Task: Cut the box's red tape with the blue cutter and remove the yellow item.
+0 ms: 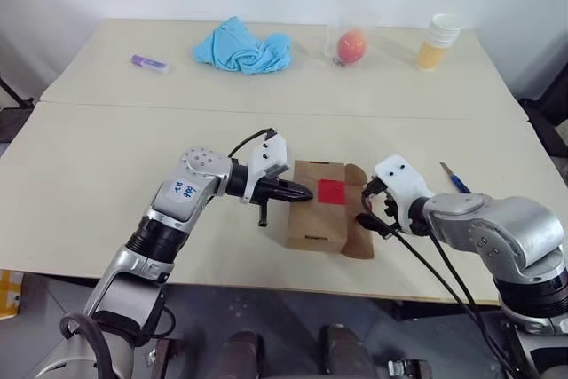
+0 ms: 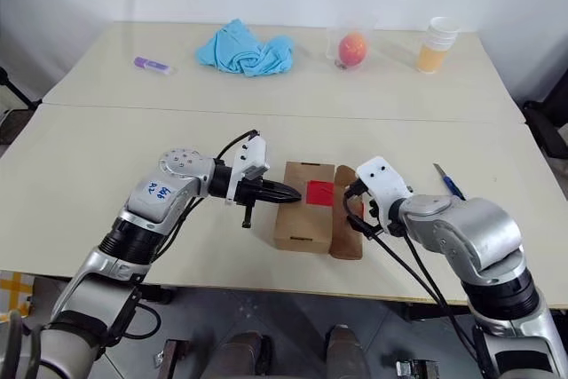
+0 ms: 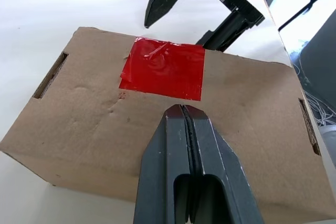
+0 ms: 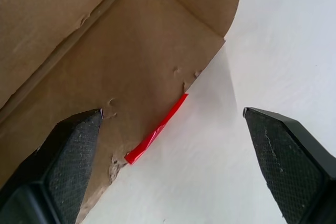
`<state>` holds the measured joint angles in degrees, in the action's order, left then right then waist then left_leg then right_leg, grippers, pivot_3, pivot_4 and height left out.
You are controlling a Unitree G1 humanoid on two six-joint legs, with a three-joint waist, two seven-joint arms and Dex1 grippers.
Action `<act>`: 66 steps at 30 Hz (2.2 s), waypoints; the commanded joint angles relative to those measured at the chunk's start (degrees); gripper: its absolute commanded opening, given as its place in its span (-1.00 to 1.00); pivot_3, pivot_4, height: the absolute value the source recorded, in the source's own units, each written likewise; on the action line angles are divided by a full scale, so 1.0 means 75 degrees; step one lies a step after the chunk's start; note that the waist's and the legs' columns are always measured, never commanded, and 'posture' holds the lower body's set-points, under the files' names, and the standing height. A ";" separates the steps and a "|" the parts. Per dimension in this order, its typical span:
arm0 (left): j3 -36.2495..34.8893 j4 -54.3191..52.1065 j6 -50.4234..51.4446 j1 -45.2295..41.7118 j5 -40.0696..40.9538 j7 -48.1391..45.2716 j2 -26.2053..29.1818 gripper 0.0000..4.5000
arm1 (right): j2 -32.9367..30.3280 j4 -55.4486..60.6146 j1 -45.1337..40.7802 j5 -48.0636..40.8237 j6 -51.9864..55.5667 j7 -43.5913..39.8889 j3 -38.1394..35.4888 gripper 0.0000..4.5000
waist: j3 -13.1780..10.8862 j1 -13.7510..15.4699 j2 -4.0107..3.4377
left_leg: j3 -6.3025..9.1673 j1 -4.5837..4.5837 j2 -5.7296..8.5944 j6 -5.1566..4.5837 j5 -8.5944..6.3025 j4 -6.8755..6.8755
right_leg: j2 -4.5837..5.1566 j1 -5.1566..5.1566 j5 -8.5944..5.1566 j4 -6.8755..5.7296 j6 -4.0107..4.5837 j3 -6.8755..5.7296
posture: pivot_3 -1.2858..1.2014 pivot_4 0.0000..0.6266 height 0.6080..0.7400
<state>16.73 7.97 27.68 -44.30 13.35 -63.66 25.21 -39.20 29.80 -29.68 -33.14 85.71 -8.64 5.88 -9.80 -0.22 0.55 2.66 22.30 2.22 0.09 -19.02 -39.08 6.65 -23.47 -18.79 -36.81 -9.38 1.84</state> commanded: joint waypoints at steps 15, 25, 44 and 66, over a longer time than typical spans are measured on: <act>0.0011 -0.0304 0.0186 0.0217 -0.0059 -0.0009 0.0178 -1.00 | 0.0051 -0.3358 0.0025 -0.2373 0.0905 -0.2946 -0.3431 0.99 | -0.0003 -0.0025 -0.0002 | -0.0011 0.0001 -0.0009 -0.0004 0.0002 0.0007 | -0.0003 0.0000 0.0001 0.0009 -0.0003 0.0003 | 0.03 -0.52 1.00; -0.0052 -0.0501 0.0359 0.0277 -0.0027 -0.0014 0.0247 -1.00 | 0.0640 -0.4268 -0.0471 -0.2195 0.0905 -0.3086 -0.2772 0.73 | -0.0003 -0.0049 -0.0005 | -0.0010 -0.0001 -0.0012 0.0002 0.0004 0.0006 | -0.0003 -0.0004 0.0001 0.0005 -0.0003 0.0003 | 0.03 -0.52 1.00; -0.0103 -0.0453 0.0318 0.0285 -0.0038 -0.0004 0.0271 -1.00 | 0.1240 -0.5577 -0.1251 -0.1329 0.0505 -0.3793 -0.1044 -0.84 | -0.0003 -0.0256 -0.0005 | -0.0004 -0.0014 -0.0021 0.0012 0.0006 0.0015 | -0.0015 -0.0010 0.0001 0.0004 -0.0002 0.0008 | 0.03 -0.52 1.00; -0.0154 -0.0442 0.0167 0.0401 -0.0094 0.0040 0.0330 -1.00 | 0.1504 -0.6083 -0.1433 -0.1158 0.0280 -0.4392 -0.0960 0.09 | 0.0002 -0.0264 0.0003 | -0.0005 -0.0022 -0.0026 0.0020 0.0008 0.0011 | -0.0014 -0.0009 0.0004 -0.0001 0.0003 0.0009 | 0.03 -0.52 1.00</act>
<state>14.87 4.85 28.98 -41.97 13.39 -63.41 27.31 -29.25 -14.90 -41.49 -42.93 87.45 -41.59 -5.17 -9.78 -2.20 0.58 2.62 22.14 2.02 0.25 -18.96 -38.99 6.54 -23.53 -18.76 -36.81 -9.36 1.92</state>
